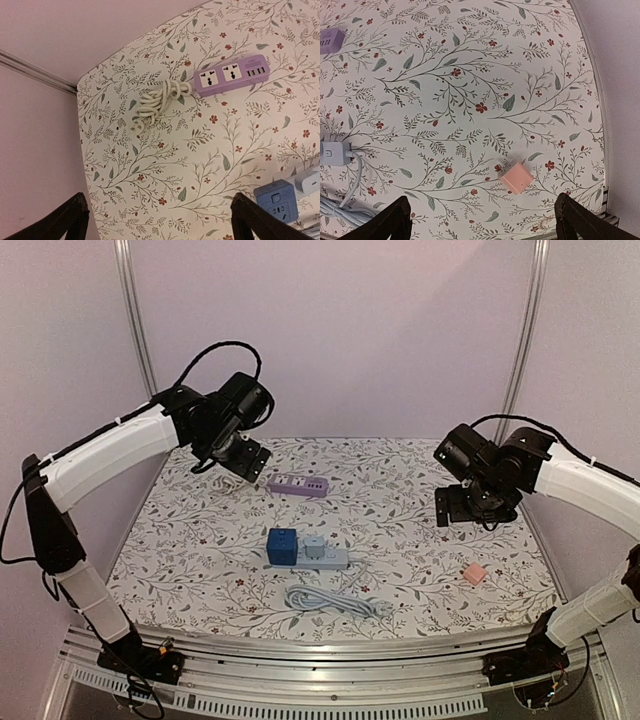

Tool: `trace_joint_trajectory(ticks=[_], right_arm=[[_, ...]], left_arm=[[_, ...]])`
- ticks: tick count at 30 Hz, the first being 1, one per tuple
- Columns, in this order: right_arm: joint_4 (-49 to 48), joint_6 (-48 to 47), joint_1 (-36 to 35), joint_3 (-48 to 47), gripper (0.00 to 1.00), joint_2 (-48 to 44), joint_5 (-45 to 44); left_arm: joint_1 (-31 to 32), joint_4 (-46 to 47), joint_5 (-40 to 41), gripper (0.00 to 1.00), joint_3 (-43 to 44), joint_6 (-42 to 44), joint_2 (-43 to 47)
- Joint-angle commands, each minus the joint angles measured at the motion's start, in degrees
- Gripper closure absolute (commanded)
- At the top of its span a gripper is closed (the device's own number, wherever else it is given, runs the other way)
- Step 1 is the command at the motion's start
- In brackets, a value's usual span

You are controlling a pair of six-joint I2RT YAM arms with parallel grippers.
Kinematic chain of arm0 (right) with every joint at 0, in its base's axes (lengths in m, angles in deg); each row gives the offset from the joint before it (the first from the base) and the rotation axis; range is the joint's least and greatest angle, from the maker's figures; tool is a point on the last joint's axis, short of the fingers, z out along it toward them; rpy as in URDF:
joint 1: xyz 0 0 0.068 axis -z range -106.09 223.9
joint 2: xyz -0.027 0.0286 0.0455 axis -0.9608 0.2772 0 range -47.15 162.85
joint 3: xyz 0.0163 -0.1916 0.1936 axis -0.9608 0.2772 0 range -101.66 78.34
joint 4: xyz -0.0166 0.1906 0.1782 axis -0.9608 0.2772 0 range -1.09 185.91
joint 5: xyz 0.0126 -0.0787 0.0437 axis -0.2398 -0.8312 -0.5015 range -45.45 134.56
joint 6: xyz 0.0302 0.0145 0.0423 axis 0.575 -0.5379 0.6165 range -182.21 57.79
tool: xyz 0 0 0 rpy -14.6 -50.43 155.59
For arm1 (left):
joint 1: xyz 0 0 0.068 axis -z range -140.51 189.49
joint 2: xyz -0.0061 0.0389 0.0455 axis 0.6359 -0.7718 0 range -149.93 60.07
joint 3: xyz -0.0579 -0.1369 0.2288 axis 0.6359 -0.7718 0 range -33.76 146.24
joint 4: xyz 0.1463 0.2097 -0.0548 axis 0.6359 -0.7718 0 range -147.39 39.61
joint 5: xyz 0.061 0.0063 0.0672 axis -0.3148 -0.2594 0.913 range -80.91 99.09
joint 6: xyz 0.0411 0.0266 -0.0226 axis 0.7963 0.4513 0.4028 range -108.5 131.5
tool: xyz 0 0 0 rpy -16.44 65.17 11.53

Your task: Insert the plug

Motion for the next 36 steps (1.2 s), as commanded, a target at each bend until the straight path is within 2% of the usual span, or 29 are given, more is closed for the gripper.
trace_joint_trajectory(ticks=[1, 5, 8, 14, 20, 28, 36], right_arm=[[6.67, 9.15, 2.65, 1.71, 0.01, 1.28, 3.66], [5.89, 13.33, 6.72, 5.85, 0.01, 0.45, 7.47], [3.17, 11.10, 10.41, 8.71, 0.01, -0.54, 10.11], [-1.68, -3.79, 15.10, 10.05, 0.01, 2.68, 13.45], [-1.06, -20.66, 15.16, 8.96, 0.01, 12.78, 17.48], [2.03, -32.36, 15.28, 2.73, 0.01, 19.33, 16.48], [2.28, -40.05, 16.51, 4.97, 0.01, 23.41, 18.24]], left_arm=[[-0.31, -1.25, -9.07, 0.00, -2.88, -3.98, 2.73], [-0.08, 0.43, -17.18, 0.00, -4.64, -4.74, 5.00], [0.43, 1.13, -20.09, 0.00, -5.41, -4.08, 5.68], [1.98, 1.72, -22.48, 0.00, -5.80, -3.09, 5.75], [3.13, 1.72, -23.55, 0.00, -4.92, -2.69, 4.86], [4.43, 1.13, -24.57, 0.00, -4.05, -0.75, 4.18], [4.68, -0.01, -24.68, 0.00, -4.40, 0.55, 4.40]])
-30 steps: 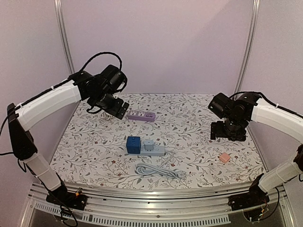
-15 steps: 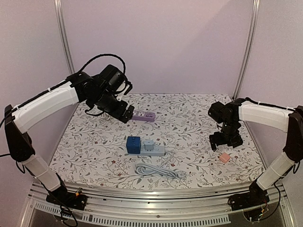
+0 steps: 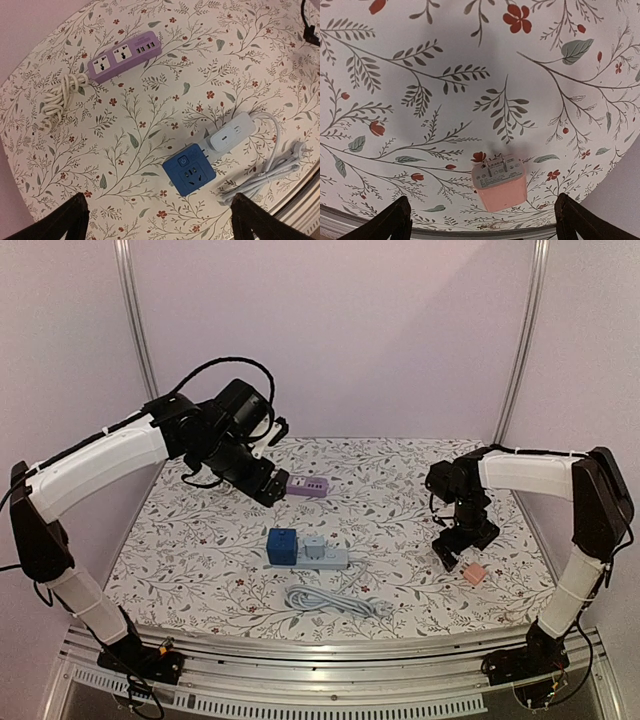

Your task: Insert the plug

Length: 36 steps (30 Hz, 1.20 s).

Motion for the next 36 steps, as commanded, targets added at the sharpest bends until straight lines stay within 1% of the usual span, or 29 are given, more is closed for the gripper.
trace_joint_trajectory(ticks=[1, 7, 11, 19, 23, 31, 36], right_arm=[[0.45, -6.15, 1.49, 1.21, 0.01, 1.81, 1.59], [-0.52, -8.27, 4.77, 1.94, 0.01, 1.80, 2.00], [-0.67, -10.21, 6.59, 2.10, 0.04, 3.37, 2.49], [-2.48, -11.15, 8.58, 3.63, 0.15, 4.51, 5.74], [-2.78, -11.02, 8.84, 3.86, 0.20, 4.64, 5.74], [-2.63, -10.83, 8.84, 3.72, 0.35, 6.29, 6.15], [-2.63, -10.72, 8.85, 3.68, 0.40, 7.16, 6.03]], left_arm=[[0.81, -1.27, -0.57, 0.00, 0.63, 1.44, -0.28], [0.81, -1.78, -0.30, 0.01, 0.53, 2.63, -0.32], [0.81, -1.86, -0.20, 0.01, 0.93, 3.41, -0.56], [0.82, -1.90, -0.02, 0.01, 0.35, 3.47, -0.52], [0.81, -1.84, 0.03, 0.01, -0.37, 3.42, -0.33], [0.81, -1.68, 0.17, 0.01, 0.51, 3.61, -1.09], [0.81, -1.38, 0.40, 0.01, 0.55, 3.36, -1.22]])
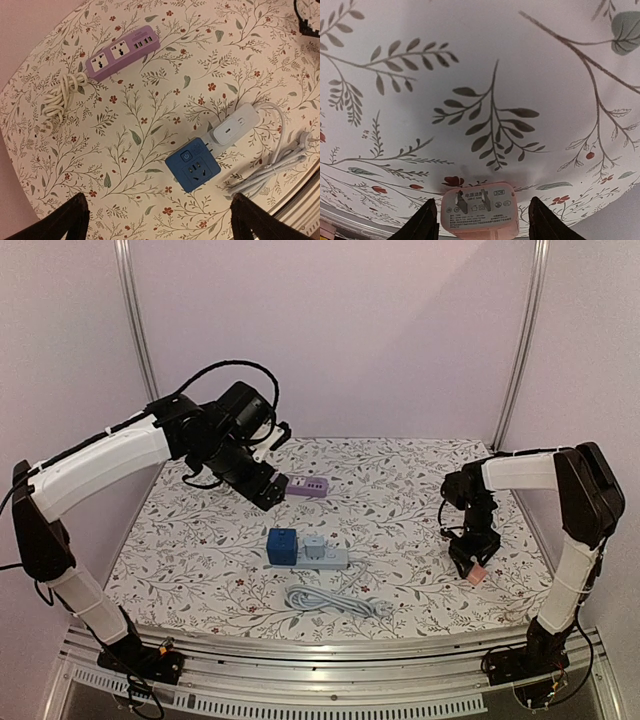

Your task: Insert the plug

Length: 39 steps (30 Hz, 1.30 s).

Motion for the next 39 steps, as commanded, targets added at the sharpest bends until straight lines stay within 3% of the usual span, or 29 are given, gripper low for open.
trace_joint_trajectory(ticks=[1, 8, 11, 14, 20, 27, 34, 39], right_arm=[[-0.50, 0.14, 0.32, 0.41, 0.43, 1.44, 0.40], [-0.45, 0.30, 0.33, 0.39, 0.64, 1.85, 0.20], [-0.50, 0.32, 0.32, 0.36, 0.82, 1.61, 0.12], [-0.70, 0.48, 0.31, 0.54, 0.89, 0.57, 0.23], [-0.73, 3.46, 0.32, -0.44, 0.94, -3.37, 4.33], [-4.86, 12.86, 0.38, -1.46, 0.99, -9.69, 15.98], [-9.58, 32.71, 0.36, -4.90, 1.00, -15.02, 19.50], [-18.27, 49.35, 0.31, -2.58, 1.00, -18.78, 23.69]], left_arm=[[0.66, -0.30, 0.60, 0.01, 0.48, 0.46, -0.69], [0.66, 0.51, 1.19, 0.01, -1.63, -0.52, 0.77], [0.66, 0.69, 1.22, 0.01, -2.38, -1.00, 1.42], [0.66, 0.76, 1.51, 0.01, -2.62, -1.51, 2.01], [0.66, 1.25, 1.33, 0.01, -2.80, -2.86, 2.94], [0.81, 2.32, 1.92, 0.02, -1.09, -5.41, 2.28], [1.65, 5.15, 2.15, 0.04, -0.24, -7.59, 2.37], [2.30, 7.21, 1.42, 0.04, -0.24, -9.47, 2.72]])
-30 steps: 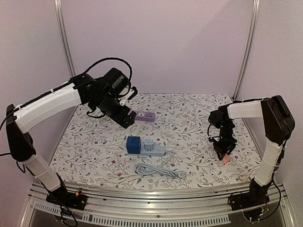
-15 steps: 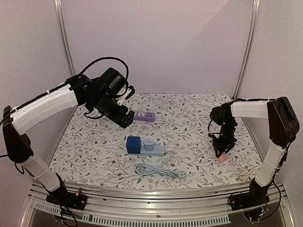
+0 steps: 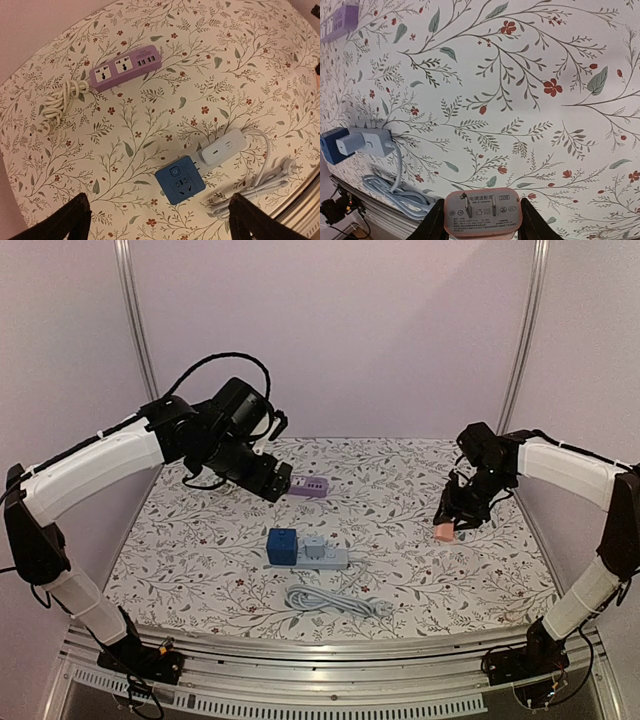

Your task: Insert the plug

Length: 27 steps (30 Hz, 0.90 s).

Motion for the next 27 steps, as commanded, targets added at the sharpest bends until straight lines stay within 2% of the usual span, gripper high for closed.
trace_joint_trajectory(ticks=[1, 5, 11, 19, 27], right_arm=[[-11.05, 21.41, 0.34, 2.57, 1.00, -4.05, 6.32], [-23.17, 36.75, 0.03, 8.89, 1.00, -8.96, 8.26], [-32.16, 55.14, -0.15, 14.88, 1.00, -16.34, 4.09], [-35.27, 67.31, -0.34, 16.14, 1.00, -21.56, -0.94], [-35.27, 76.40, -2.49, 15.85, 1.00, -25.82, -8.10]], left_arm=[[1.21, 3.48, -0.38, 0.04, 1.00, -2.68, 0.92], [1.87, 5.57, -0.34, 0.05, 1.12, -3.84, 1.78], [2.56, 12.41, -0.75, 0.08, -0.76, -6.24, 4.32], [2.99, 23.22, -3.53, 0.10, -4.68, -7.95, 6.11], [2.99, 38.52, -12.41, 0.05, -9.38, -7.87, 6.97]])
